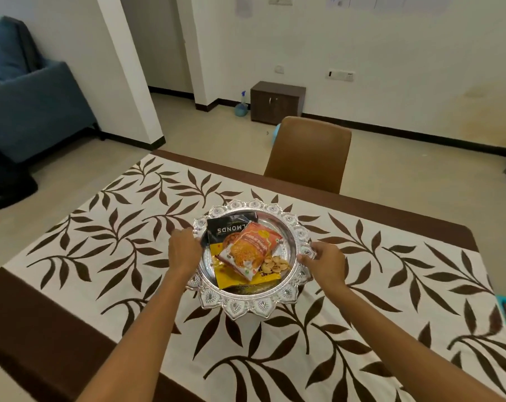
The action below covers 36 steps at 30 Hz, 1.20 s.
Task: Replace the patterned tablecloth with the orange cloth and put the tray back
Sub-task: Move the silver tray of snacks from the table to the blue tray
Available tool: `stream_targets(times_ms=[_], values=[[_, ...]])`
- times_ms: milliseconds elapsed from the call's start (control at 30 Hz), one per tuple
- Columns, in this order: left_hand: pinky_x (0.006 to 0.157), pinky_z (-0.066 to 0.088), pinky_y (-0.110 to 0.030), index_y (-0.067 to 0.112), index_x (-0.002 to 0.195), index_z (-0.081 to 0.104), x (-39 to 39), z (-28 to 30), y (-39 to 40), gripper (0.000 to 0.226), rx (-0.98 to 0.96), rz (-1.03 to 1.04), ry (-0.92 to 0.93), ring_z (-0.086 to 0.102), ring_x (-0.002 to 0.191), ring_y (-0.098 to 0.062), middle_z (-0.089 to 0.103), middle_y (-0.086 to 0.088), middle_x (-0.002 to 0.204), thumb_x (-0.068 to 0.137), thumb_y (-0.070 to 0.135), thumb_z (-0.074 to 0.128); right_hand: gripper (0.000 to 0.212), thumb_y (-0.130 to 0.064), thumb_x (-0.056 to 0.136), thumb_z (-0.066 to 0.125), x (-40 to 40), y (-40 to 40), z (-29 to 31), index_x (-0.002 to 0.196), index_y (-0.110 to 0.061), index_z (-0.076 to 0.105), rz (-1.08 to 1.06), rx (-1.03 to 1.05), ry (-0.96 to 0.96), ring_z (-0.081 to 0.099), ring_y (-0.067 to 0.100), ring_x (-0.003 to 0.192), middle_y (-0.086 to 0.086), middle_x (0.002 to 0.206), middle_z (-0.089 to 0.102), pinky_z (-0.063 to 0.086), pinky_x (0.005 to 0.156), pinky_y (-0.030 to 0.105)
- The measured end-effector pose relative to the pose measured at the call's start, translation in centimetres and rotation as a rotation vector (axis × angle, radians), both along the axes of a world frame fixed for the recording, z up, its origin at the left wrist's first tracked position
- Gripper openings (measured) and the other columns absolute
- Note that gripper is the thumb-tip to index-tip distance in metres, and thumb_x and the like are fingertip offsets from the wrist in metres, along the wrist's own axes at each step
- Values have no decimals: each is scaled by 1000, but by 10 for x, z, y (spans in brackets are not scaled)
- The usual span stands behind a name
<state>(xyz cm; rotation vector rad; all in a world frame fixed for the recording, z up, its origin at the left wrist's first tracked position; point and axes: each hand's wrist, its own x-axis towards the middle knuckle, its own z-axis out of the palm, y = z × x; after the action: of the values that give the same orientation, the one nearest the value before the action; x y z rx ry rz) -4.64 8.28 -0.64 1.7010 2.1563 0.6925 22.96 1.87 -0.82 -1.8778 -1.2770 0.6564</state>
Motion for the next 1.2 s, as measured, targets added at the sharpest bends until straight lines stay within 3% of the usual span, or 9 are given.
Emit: stream_targets(times_ms=[100,300,433,500,633,800,933,1100,1200], values=[[46,26,-26,11,54,46,6,9,-4,37,-27,-20,-9,44,57,-18,51,-7,60,88,7,58,14,-14,75,78,7,-8,5,84,-4,71,-14,-20,-2,53,14,62,7,73,67,39,56,24],[50,31,-28,1,59,57,37,19,-30,28,-30,-67,-93,46,53,-20,55,-11,58,87,6,58,29,-13,72,80,49,-44,9,97,-3,72,-81,-44,70,62,16,81,5,87,70,50,81,38],[54,27,-25,25,54,38,80,28,-61,43,-4,-138,-198,35,54,-11,38,4,57,87,10,60,49,-15,70,82,97,-83,21,113,-1,65,-146,-65,79,61,23,101,10,107,67,49,91,36],[58,33,-28,21,52,46,104,31,-78,40,-21,-175,-250,42,57,-17,44,-2,58,87,11,61,53,-13,70,81,123,-109,27,118,-2,62,-175,-55,91,58,24,110,11,118,64,47,97,39],[55,36,-28,6,57,57,164,37,-114,32,-41,-276,-352,41,52,-18,49,-22,56,88,14,61,54,-13,68,83,184,-172,33,117,-3,62,-246,-23,101,59,25,110,11,120,64,47,97,42],[51,29,-27,7,52,52,256,50,-171,39,-40,-415,-417,34,50,-17,41,0,47,89,15,59,53,-12,64,85,260,-263,39,113,-3,65,-364,5,121,62,24,103,10,115,66,50,94,43],[50,36,-23,8,58,55,337,53,-219,33,-69,-523,-471,42,59,-16,47,-5,59,90,13,59,43,-6,65,84,316,-345,42,105,-3,69,-470,35,151,62,21,95,4,105,68,51,86,39],[63,51,-40,17,61,55,433,45,-270,29,-168,-622,-537,49,62,-18,56,-11,63,90,15,60,34,-3,66,82,378,-436,41,98,-3,71,-636,42,124,61,14,84,1,92,67,46,75,28],[58,47,-38,-4,61,61,485,36,-294,36,-211,-702,-517,46,57,-17,51,-11,58,90,19,59,41,-7,62,86,414,-480,37,101,-3,71,-764,21,80,64,22,92,6,97,70,47,83,30]])
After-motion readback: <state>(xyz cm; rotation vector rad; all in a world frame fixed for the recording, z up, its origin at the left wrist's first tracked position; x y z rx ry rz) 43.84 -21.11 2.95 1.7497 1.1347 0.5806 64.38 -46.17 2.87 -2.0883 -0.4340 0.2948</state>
